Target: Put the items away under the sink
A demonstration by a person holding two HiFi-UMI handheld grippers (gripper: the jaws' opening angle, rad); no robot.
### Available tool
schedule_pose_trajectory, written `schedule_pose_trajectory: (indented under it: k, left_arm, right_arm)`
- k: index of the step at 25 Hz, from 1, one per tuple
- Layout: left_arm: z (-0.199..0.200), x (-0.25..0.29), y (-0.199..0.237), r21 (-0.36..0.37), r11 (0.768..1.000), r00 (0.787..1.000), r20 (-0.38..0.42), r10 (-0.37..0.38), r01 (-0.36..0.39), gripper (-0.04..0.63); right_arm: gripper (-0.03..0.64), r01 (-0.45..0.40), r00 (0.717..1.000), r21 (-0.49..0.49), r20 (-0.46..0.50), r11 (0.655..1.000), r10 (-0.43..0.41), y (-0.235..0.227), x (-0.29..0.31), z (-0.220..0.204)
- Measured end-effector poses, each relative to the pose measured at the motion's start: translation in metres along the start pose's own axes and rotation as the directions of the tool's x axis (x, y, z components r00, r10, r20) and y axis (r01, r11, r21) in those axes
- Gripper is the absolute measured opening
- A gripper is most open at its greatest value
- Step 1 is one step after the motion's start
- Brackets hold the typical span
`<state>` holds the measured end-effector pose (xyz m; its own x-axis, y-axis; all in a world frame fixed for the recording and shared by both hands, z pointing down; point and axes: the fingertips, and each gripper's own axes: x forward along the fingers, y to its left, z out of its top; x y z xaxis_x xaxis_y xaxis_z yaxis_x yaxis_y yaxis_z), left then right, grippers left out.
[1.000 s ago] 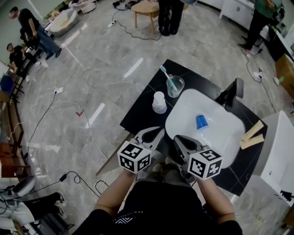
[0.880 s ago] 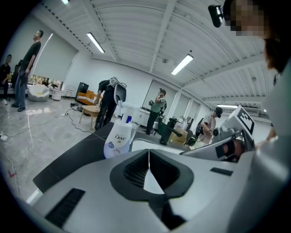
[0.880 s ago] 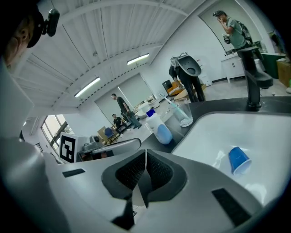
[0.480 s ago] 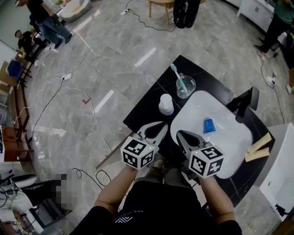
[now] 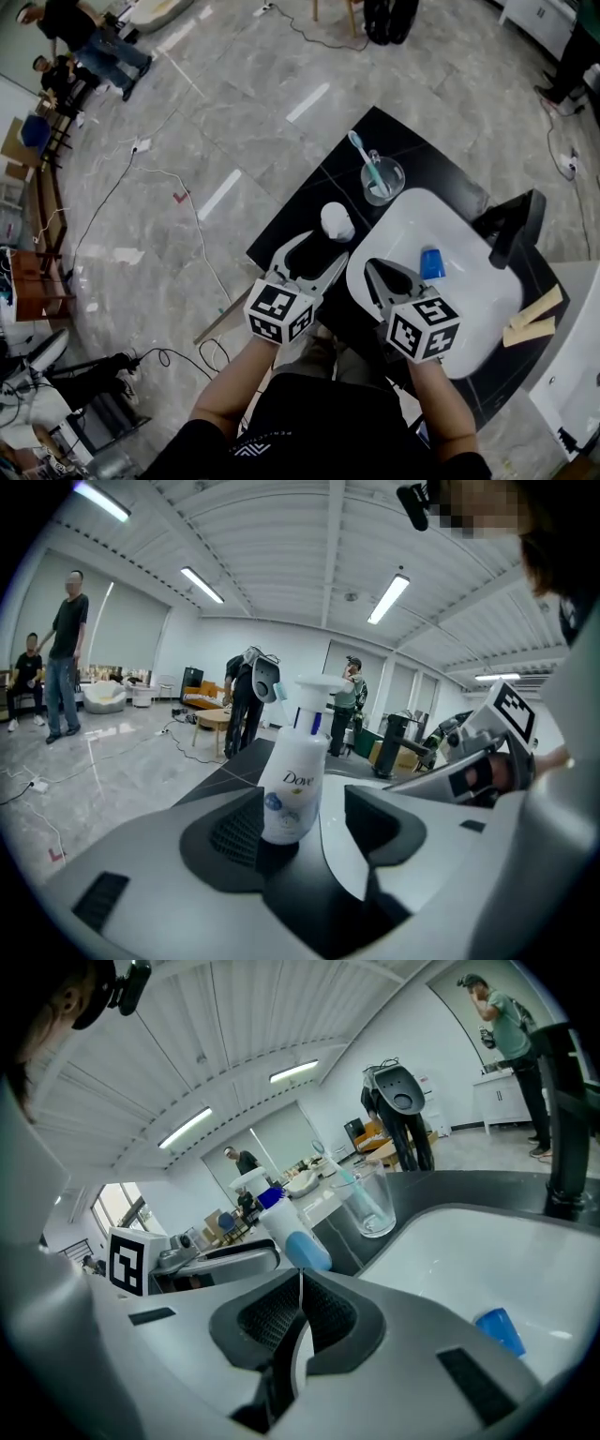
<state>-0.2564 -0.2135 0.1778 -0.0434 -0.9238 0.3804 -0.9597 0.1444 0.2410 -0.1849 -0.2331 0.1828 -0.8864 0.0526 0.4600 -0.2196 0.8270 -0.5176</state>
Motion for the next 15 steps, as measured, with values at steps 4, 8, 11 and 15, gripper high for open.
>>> schedule_pose_trajectory:
  k: [4,8,11,15]
  left_arm:
    - [0.008,0.014,0.007,-0.009,1.000,0.999,0.034,0.008,-0.008,0.356]
    - [0.014,0.029,0.007,0.057,0.998,0.999,0.043,-0.026,0.023,0.383]
    - [0.017,0.040,0.011,0.070,0.997,0.998,0.048,-0.027,0.023,0.383]
    - [0.022,0.052,0.009,0.087,0.995,0.997,0.056,-0.049,0.044,0.383]
  right_arm:
    - [0.035,-0.005,1.000,0.029,-0.017,1.000,0.005,-0.009,0.004,-0.006]
    - [0.037,-0.003,1.000,0.046,-0.030,0.999,0.005,-0.016,0.007,-0.009]
    - [0.035,-0.006,0.999,0.057,-0.034,0.998,0.007,-0.021,0.009,-0.010]
    - [0.035,0.003,0.999,0.073,-0.042,0.997,0.000,-0.029,0.011,-0.012]
